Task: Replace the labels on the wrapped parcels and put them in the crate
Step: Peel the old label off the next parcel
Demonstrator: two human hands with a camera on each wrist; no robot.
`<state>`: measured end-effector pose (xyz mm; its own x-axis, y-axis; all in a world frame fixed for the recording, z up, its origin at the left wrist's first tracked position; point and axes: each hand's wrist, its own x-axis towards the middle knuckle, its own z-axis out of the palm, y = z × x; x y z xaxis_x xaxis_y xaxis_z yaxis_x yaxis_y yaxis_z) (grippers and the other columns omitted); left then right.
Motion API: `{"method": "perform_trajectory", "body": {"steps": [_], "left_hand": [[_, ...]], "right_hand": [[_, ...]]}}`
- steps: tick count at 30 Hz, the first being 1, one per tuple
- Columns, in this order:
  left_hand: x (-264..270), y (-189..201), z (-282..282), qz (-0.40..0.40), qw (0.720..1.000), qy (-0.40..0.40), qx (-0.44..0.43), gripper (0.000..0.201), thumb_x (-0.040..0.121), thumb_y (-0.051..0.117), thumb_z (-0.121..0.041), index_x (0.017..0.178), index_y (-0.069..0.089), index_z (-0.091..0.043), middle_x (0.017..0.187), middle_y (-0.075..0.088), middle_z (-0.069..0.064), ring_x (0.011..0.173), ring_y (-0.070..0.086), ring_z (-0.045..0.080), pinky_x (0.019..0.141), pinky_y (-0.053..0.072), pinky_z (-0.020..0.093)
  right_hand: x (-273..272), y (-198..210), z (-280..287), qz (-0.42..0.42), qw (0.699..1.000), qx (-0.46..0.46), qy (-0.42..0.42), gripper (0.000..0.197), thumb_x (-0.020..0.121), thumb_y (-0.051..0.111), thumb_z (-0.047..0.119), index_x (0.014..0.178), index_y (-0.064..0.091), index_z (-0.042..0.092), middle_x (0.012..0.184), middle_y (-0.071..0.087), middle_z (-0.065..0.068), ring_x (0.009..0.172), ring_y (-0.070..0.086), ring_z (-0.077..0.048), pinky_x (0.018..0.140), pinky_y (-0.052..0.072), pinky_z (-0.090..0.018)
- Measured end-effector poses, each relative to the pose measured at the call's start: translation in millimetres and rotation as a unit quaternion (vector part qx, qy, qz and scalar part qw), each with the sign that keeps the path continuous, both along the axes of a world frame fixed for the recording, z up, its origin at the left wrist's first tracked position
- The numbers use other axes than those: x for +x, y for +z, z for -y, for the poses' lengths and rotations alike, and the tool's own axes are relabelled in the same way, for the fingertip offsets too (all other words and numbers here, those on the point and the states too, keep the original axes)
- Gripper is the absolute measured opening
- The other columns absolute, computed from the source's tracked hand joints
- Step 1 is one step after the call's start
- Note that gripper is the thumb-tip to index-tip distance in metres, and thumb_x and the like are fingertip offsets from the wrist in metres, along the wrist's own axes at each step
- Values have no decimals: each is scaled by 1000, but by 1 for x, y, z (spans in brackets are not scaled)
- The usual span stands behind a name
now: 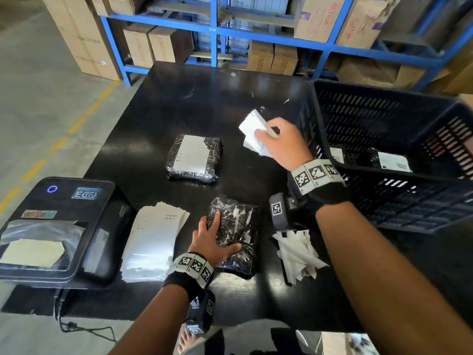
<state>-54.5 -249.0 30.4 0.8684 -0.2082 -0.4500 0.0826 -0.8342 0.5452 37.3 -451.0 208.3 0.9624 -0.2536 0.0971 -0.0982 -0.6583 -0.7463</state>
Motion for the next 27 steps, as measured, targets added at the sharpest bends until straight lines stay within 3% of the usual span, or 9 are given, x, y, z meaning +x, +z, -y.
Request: {"method": "perform_trajectory", "body": {"steps": [6,11,15,19,23,27], "left_hand": [[3,0,1,2,1000,-7,11,109,69,65,-69,149,-5,-42,158,-2,4,141,14,37,113,29,47],[4,2,1,-14,1000,-11,11,110,69,64,-70,149,-6,-42,159,-5,4,143,9,40,113,27,52],[4,5,5,-15,1000,-11,22,109,70,63,-70,149,-8,-41,159,-6,5,143,8,41,113,26,51],[5,6,7,-22,999,-8,21,110,70,65,-68,148,-8,-42,159,-7,6,143,6,42,113,24,52],[5,5,7,-15,1000,-12,24,110,70,64,-70,149,-7,-41,158,-5,7,143,8,42,113,25,51],[5,5,6,-14,1000,-16,22,111,69,64,-70,149,-7,-41,158,-5,7,143,8,42,114,24,50]], "right_hand": [[-46,-55,2,-93,994,40,-34,33,79,64,40,107,55,25,101,65,0,90,62,-23,83,53,-42],[-83,-83,14,-188,978,56,-75,65,78,67,40,134,36,30,122,58,-6,111,55,-25,98,44,-38],[-117,-98,23,-235,965,54,-99,48,82,66,36,121,42,23,111,58,-2,91,58,-19,82,44,-31],[-147,-114,32,-261,957,16,-125,44,80,67,37,113,40,24,114,60,-3,101,58,-25,90,49,-40],[-166,-120,35,-242,954,-41,-171,50,82,63,40,123,41,22,124,54,-6,116,50,-29,94,45,-42],[-173,-127,36,-254,944,-72,-199,49,85,50,51,125,45,21,125,55,-7,118,47,-29,95,43,-42]]}}
